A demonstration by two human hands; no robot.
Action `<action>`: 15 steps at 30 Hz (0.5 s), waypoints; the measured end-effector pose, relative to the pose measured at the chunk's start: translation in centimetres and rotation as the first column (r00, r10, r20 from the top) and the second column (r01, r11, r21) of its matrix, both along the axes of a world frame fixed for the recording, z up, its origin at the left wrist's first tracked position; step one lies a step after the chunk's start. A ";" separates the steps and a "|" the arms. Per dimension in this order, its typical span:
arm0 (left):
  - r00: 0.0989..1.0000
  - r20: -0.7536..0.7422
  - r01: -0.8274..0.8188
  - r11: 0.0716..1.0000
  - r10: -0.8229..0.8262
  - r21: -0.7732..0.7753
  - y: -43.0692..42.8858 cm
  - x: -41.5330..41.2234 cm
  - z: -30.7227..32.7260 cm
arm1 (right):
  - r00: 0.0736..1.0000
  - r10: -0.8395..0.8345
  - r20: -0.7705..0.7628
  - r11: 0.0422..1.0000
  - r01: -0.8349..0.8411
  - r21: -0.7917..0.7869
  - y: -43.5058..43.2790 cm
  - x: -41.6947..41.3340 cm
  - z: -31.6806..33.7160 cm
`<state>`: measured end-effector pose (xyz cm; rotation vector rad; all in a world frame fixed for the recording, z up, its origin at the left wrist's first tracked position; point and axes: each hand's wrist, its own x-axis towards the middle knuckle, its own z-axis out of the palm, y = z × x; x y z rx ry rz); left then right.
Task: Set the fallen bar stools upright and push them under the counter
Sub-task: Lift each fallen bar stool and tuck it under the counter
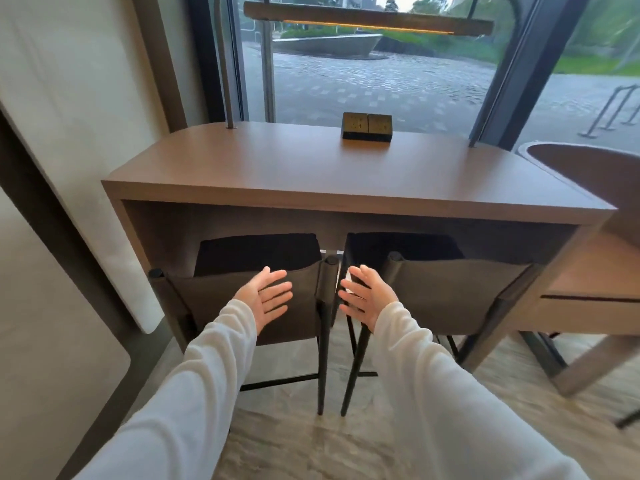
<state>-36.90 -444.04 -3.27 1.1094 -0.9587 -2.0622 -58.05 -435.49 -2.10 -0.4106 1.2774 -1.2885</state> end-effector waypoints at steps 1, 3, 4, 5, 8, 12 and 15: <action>1.000 -0.029 0.012 1.000 -0.013 -0.020 1.0 -0.6 0.2 | 1.000 -0.004 -0.021 1.000 0.004 -0.018 1.4 -0.6 0.3; 0.996 -0.083 0.031 0.999 -0.033 -0.030 3.1 -1.9 0.6 | 0.997 -0.014 -0.077 0.999 0.010 -0.048 4.5 -1.9 1.1; 0.995 -0.089 0.044 0.998 -0.048 -0.039 4.2 -2.7 0.7 | 0.994 -0.025 -0.104 0.998 0.019 -0.060 6.2 -2.6 1.3; 0.995 -0.077 0.064 0.997 -0.068 -0.051 5.3 -3.5 0.9 | 0.992 -0.043 -0.122 0.997 0.035 -0.070 7.8 -3.4 1.6; 0.989 -0.040 0.141 0.986 -0.145 -0.088 9.1 -6.9 1.4 | 0.983 -0.116 -0.145 0.991 0.104 -0.085 13.2 -5.8 2.3; 0.960 -0.002 0.278 0.949 -0.281 -0.149 15.1 -12.3 2.6 | 0.959 -0.231 -0.166 0.972 0.219 -0.090 21.0 -9.2 3.1; 0.932 0.001 0.357 0.915 -0.363 -0.188 20.4 -16.6 3.5 | 0.931 -0.320 -0.175 0.947 0.306 -0.099 27.7 -11.8 3.6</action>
